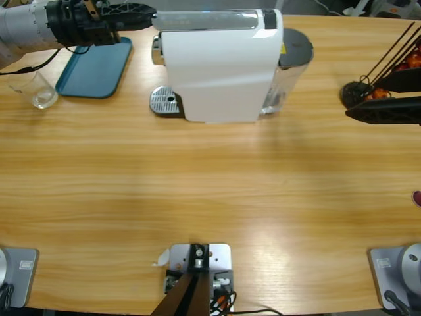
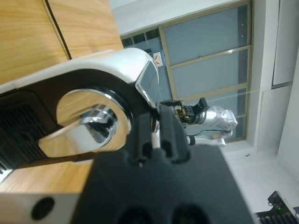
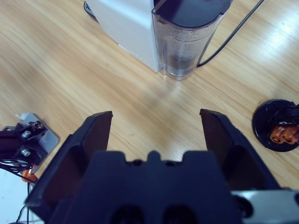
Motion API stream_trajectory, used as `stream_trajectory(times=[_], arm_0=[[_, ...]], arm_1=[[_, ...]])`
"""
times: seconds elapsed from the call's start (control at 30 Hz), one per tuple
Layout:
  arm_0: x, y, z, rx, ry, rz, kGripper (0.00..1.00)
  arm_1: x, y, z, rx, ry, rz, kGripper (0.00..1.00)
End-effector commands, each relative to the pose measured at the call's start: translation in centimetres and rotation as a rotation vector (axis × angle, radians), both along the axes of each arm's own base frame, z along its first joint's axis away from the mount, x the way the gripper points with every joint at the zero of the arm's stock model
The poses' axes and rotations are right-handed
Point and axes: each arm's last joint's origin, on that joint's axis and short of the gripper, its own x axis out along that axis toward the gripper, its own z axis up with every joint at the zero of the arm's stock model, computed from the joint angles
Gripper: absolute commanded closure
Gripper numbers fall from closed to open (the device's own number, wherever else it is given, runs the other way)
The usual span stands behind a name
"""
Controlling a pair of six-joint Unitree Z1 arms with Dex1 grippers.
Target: Pour coffee
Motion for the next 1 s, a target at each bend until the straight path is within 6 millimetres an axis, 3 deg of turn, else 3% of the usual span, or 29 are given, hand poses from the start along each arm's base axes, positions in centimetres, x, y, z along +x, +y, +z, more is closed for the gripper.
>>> stream_trajectory(times=[0.03,0.23,1.0], arm_0=[[0.5,-1.1,0.2,-0.019,0.004,-0.050,1.000],[0.5,-1.2,2.8,-0.045,-0.033,-0.055,1.000],[1.4,-1.9,6.2,-0.088,-0.075,-0.072,1.000]], arm_1=[[-0.4,-0.4,-0.8,-0.004,0.013,-0.021,0.184],[-0.4,-0.4,-0.7,-0.004,0.010,-0.022,0.184],[-0.5,-0.5,-0.7,-0.005,0.006,-0.026,0.184]])
